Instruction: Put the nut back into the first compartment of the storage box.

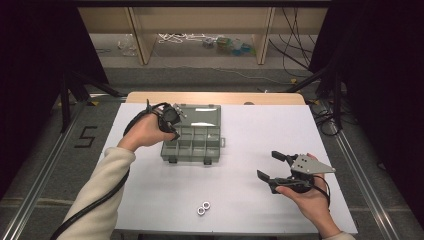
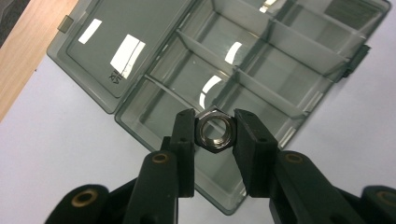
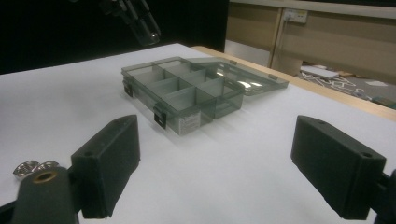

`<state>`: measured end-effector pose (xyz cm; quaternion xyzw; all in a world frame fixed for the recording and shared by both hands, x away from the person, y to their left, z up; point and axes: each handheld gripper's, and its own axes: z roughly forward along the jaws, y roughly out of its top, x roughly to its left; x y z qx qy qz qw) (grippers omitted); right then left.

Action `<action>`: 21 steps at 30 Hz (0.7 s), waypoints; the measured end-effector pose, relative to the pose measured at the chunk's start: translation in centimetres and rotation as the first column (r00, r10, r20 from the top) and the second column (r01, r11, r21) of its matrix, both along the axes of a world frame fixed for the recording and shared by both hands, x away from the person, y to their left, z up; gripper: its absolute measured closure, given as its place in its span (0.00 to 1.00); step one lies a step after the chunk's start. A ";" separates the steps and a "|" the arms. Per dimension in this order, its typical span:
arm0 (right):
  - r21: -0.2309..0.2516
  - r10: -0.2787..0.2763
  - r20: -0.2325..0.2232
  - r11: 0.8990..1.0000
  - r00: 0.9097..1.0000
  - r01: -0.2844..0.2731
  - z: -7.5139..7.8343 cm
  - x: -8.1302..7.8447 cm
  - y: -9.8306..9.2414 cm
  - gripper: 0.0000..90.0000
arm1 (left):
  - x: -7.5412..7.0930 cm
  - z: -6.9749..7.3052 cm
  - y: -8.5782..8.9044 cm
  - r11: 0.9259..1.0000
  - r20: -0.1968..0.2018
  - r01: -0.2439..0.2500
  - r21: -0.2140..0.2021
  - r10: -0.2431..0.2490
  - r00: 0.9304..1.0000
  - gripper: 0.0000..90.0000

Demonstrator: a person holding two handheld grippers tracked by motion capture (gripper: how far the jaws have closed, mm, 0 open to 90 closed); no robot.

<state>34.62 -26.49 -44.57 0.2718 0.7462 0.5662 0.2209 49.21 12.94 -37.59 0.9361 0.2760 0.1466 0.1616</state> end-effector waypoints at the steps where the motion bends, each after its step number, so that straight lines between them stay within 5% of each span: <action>1: 0.000 0.000 -0.001 1.000 1.000 0.000 0.0 0.0 0.0 0.18 | 0.3 -0.1 0.0 1.000 -0.006 -0.006 0.004 0.006 1.000 0.78; 12: -0.024 0.000 -0.021 1.000 1.000 -0.001 0.1 -0.1 -0.2 0.18 | 1.9 -0.9 0.7 0.996 -0.007 -0.089 0.011 0.089 0.996 0.78; 13: 0.013 0.011 0.001 1.000 1.000 -0.011 -0.1 0.1 0.1 0.18 | 2.0 -1.0 0.7 0.994 -0.008 -0.110 0.000 0.110 0.994 0.78; 17: -0.003 0.007 -0.005 1.000 1.000 -0.007 0.0 0.0 0.0 0.18 | 2.3 -1.1 0.7 0.988 -0.014 -0.156 -0.006 0.156 0.988 0.78; 21: -0.007 0.010 -0.008 1.000 1.000 -0.010 0.0 0.0 0.0 0.18 | 2.8 -1.3 0.6 0.967 0.011 -0.249 -0.046 0.250 0.968 0.78</action>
